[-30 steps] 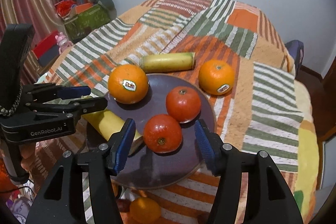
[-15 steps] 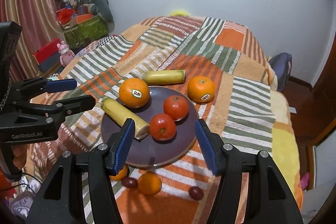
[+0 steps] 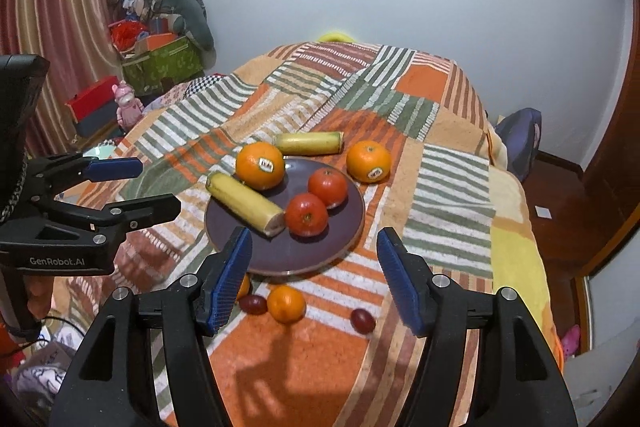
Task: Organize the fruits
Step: 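Move both tools from the plate toward the small mandarins beside it, then close left tool on a mandarin while right tool closes on another mandarin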
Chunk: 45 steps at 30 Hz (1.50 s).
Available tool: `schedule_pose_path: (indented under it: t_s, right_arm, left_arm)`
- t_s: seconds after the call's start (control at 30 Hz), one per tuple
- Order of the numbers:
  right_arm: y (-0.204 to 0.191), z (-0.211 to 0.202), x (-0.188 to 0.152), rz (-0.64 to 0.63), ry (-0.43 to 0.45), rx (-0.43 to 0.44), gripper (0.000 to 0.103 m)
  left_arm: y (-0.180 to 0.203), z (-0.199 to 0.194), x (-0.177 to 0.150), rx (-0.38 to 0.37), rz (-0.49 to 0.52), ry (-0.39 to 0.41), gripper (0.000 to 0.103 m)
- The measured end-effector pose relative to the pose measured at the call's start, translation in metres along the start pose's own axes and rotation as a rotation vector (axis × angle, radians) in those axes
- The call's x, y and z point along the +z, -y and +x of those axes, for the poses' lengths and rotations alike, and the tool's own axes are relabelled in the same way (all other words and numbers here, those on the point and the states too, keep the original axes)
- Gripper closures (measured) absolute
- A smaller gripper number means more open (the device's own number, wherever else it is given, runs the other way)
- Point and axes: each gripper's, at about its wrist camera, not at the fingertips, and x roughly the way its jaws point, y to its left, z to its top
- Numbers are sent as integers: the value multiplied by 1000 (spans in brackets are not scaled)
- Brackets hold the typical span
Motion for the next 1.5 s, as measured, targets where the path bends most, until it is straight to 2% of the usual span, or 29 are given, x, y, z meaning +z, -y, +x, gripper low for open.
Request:
schedule_pose_path:
  t_s: [0.27, 0.53, 0.7, 0.83, 1.13, 1.23, 1.33, 1.4, 1.5]
  right_arm:
    - [-3, 16, -25, 2, -56, 14, 42]
    - [-5, 39, -45, 7, -123, 41, 42]
    - [-3, 53, -49, 20, -164, 63, 48]
    - [-2, 61, -50, 26, -183, 78, 55]
    - [0, 74, -54, 45, -218, 130, 61]
    - [0, 74, -54, 51, -220, 144, 63]
    - [-1, 75, -54, 48, -225, 169, 72]
    - [-2, 74, -54, 39, -222, 167, 72]
    - [-3, 73, -54, 39, -221, 169, 72]
  left_arm:
    - [3, 24, -25, -10, -6, -105, 26]
    - [7, 50, -37, -30, -14, -174, 26]
    - [9, 65, -39, -38, -14, -198, 26]
    - [10, 77, -40, -43, -8, -220, 34]
    - [11, 88, -38, -96, -28, -231, 38]
    - [13, 89, -38, -117, -36, -237, 45]
    - [19, 91, -40, -141, -23, -247, 56]
    - [23, 93, -41, -156, -16, -257, 65]
    - [25, 93, -41, -150, -7, -258, 65]
